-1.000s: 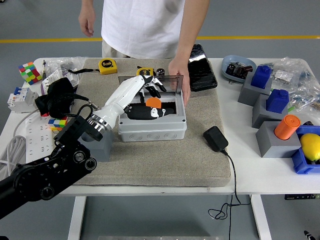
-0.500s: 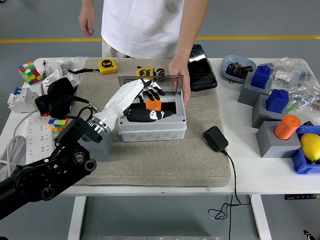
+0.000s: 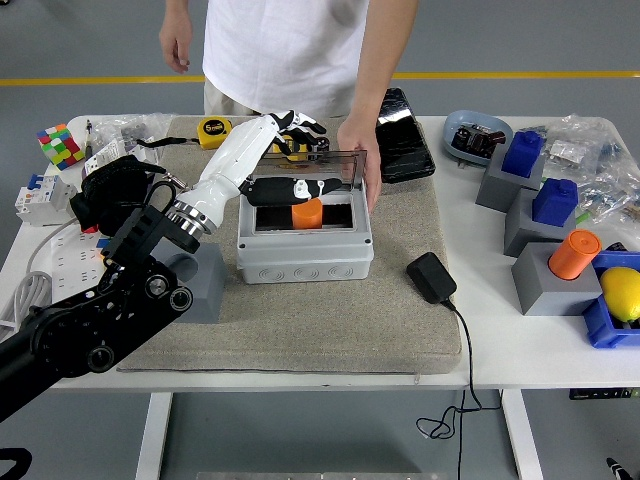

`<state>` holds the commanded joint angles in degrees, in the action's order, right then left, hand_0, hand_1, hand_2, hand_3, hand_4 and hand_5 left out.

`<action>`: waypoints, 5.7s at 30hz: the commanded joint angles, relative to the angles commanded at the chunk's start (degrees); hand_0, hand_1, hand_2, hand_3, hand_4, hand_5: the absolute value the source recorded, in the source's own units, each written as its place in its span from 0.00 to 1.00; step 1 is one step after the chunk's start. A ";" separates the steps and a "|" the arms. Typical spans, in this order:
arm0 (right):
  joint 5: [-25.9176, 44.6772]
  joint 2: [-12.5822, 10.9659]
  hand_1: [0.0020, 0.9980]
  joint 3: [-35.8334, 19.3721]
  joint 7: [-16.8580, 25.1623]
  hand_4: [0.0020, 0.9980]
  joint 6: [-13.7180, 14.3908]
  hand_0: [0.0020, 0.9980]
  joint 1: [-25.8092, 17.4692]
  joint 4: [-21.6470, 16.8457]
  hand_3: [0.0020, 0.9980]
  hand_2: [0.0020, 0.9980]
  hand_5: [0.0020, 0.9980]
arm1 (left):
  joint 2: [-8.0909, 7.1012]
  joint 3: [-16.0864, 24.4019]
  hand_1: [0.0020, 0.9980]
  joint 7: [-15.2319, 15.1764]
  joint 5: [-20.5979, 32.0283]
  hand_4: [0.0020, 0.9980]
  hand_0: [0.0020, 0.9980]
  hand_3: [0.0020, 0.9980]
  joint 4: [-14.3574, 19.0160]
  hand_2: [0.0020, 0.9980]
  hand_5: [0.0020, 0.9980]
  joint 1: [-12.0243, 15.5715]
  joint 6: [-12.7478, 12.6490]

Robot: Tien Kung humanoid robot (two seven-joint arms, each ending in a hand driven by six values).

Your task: Fetch the battery,place it into the box,close the lid of the box

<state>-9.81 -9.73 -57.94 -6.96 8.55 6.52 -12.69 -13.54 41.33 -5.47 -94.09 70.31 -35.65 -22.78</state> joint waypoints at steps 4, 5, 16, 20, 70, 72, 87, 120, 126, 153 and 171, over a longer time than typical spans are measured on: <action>0.22 -0.05 0.65 0.46 -0.07 0.96 0.02 0.63 0.02 0.01 0.56 0.64 0.50 | 0.52 -1.09 0.82 0.63 -2.08 1.00 0.78 0.81 -3.17 0.79 0.91 -1.50 0.77; 0.26 -0.05 0.65 0.56 -0.08 0.96 0.02 0.63 0.02 0.01 0.56 0.64 0.50 | 0.57 -1.33 0.82 0.68 -2.23 1.00 0.78 0.81 -3.65 0.79 0.91 -1.72 0.79; 0.53 -0.23 0.65 1.59 -0.20 0.96 0.19 0.63 -0.15 -0.07 0.56 0.64 0.50 | 0.24 -4.40 0.80 3.25 -4.34 1.00 0.76 0.79 -7.32 0.77 0.90 -2.31 1.89; 0.36 -0.32 0.65 1.39 -0.30 0.96 0.25 0.63 -0.33 -0.07 0.56 0.64 0.50 | -0.71 -5.31 0.80 3.99 -4.25 1.00 0.76 0.79 -5.95 0.77 0.90 -1.40 2.21; -0.04 -0.01 0.65 0.23 0.14 0.96 0.57 0.63 -0.69 -0.15 0.55 0.64 0.50 | -4.23 0.53 0.74 3.84 -0.82 1.00 0.69 0.75 6.47 0.73 0.89 7.70 2.59; -0.06 -0.01 0.65 0.17 0.12 0.96 0.56 0.63 -0.70 -0.10 0.55 0.64 0.50 | -4.21 1.79 0.74 3.84 -0.85 1.00 0.69 0.75 6.23 0.73 0.89 8.10 2.63; -0.36 -0.22 0.65 -0.53 0.10 0.96 0.86 0.63 -0.33 0.05 0.56 0.64 0.50 | -3.91 18.17 0.74 4.48 -2.38 1.00 0.67 0.75 4.81 0.73 0.88 13.82 3.72; 1.23 -0.37 0.65 1.66 0.27 0.96 1.81 0.63 1.73 1.50 0.56 0.65 0.50 | -3.51 37.28 0.73 4.99 1.94 1.00 0.63 0.73 6.81 0.71 0.81 22.56 5.69; 1.73 -0.56 0.65 2.80 0.08 0.96 1.80 0.63 2.05 1.53 0.56 0.65 0.51 | -3.66 37.98 0.73 5.07 1.46 1.00 0.63 0.73 7.32 0.71 0.81 22.67 5.68; 3.28 0.50 0.63 4.94 -0.09 0.96 2.21 0.63 1.70 2.14 0.56 0.61 0.52 | -4.17 41.13 0.72 5.87 0.62 1.00 0.62 0.73 10.12 0.71 0.76 25.34 7.44; 3.96 0.73 0.64 7.15 -0.48 0.96 1.92 0.63 2.51 2.32 0.56 0.63 0.53 | -6.46 39.28 0.72 6.13 3.18 1.00 0.61 0.73 12.02 0.71 0.75 25.36 8.65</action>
<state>-5.85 -9.00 -50.80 -7.44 10.47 9.03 -10.37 -20.00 80.61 0.65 -90.91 82.33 -10.29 -14.13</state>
